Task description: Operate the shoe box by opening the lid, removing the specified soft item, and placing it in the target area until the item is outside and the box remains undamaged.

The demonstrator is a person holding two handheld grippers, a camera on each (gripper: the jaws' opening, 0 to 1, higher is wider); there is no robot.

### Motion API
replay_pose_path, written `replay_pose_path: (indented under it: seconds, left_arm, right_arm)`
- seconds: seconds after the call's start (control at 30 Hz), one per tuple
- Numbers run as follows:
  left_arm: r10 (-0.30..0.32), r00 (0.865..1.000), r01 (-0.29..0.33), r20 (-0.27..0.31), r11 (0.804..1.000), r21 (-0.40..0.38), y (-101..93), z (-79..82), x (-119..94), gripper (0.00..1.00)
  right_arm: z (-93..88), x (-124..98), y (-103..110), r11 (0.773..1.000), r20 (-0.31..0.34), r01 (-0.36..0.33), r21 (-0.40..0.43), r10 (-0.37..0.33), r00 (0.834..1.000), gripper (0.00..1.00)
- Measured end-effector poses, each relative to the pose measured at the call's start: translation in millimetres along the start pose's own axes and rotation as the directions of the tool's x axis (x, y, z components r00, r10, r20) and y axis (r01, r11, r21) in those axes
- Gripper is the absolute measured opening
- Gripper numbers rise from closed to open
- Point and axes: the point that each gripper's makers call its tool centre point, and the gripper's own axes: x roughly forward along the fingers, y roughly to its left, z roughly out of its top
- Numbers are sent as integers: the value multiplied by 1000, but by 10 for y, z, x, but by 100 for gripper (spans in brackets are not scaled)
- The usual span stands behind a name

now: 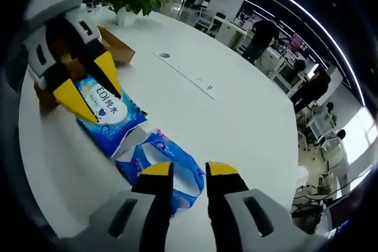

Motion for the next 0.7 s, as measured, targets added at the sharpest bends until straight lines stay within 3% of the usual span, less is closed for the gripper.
replay_pose_path:
  seconds: [0.17, 0.4, 0.5, 0.7]
  left_arm:
    - [37, 999, -37, -15, 999, -17, 45, 55, -437, 23]
    - [115, 992, -113, 47, 993, -45, 160, 278, -1022, 27]
    - [146, 986, -145, 78, 989, -22, 203, 360, -1221, 28]
    - [185, 980, -183, 68, 983, -33, 180, 362, -1538, 23]
  right_arm:
    - [106, -239, 98, 1000, 30, 0, 11, -1, 1000, 24]
    - [193, -480, 254, 1000, 50, 4, 14, -4, 999, 28]
    - [209, -556, 301, 1000, 57, 6, 18, -7, 998, 29]
    - [214, -679, 377, 1000, 72, 5, 28, -7, 997, 30]
